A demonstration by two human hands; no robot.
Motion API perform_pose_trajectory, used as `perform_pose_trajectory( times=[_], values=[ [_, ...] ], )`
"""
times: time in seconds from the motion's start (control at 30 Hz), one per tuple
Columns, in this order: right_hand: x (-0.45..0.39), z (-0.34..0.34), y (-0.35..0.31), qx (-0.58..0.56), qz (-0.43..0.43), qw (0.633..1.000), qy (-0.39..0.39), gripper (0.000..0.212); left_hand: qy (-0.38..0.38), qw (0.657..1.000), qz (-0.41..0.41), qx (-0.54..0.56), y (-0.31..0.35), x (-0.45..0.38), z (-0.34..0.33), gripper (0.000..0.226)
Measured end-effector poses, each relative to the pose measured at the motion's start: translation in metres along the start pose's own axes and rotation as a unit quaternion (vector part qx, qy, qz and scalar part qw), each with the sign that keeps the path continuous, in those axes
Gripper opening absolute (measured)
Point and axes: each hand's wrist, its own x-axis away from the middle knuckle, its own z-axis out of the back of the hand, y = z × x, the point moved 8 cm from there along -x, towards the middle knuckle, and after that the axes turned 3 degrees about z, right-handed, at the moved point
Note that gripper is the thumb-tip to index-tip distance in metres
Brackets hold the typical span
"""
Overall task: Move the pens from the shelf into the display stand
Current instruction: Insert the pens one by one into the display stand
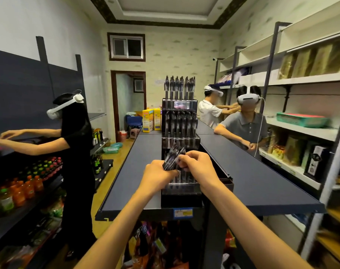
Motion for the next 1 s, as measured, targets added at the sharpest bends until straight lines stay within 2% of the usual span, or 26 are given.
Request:
perform_pose_trajectory(
  times=[0.17,0.3,0.43,0.5,0.57,0.7,0.87,1.0],
  values=[
    [-0.012,0.0,0.004,-0.157,-0.055,0.985,0.044,0.011,0.003,0.999,0.025,0.019,-0.017,-0.003,0.003,0.033],
    [-0.022,-0.001,0.005,-0.211,-0.062,0.975,0.039,0.017,0.006,0.999,0.035,0.021,-0.023,-0.005,0.006,0.034],
    [-0.029,0.006,0.005,-0.221,-0.019,0.973,0.064,0.005,0.01,0.999,0.034,-0.001,-0.026,-0.006,0.011,0.036],
    [-0.033,0.016,0.005,-0.183,0.009,0.978,0.101,0.004,0.029,0.999,0.041,-0.004,-0.034,-0.006,0.02,0.041],
    [-0.034,0.022,0.001,-0.087,0.053,0.987,0.121,0.005,0.055,0.997,0.056,0.003,-0.044,-0.008,0.03,0.044],
    [-0.035,0.008,-0.008,0.092,0.132,0.982,0.097,0.011,0.091,0.994,0.058,0.015,-0.048,-0.014,0.042,0.046],
    [-0.035,-0.012,-0.013,0.197,0.185,0.96,0.072,0.015,0.109,0.993,0.034,0.019,-0.042,-0.019,0.048,0.05],
    [-0.036,-0.016,-0.013,0.22,0.193,0.954,0.067,0.016,0.114,0.993,0.022,0.021,-0.037,-0.02,0.051,0.046]
  ],
)
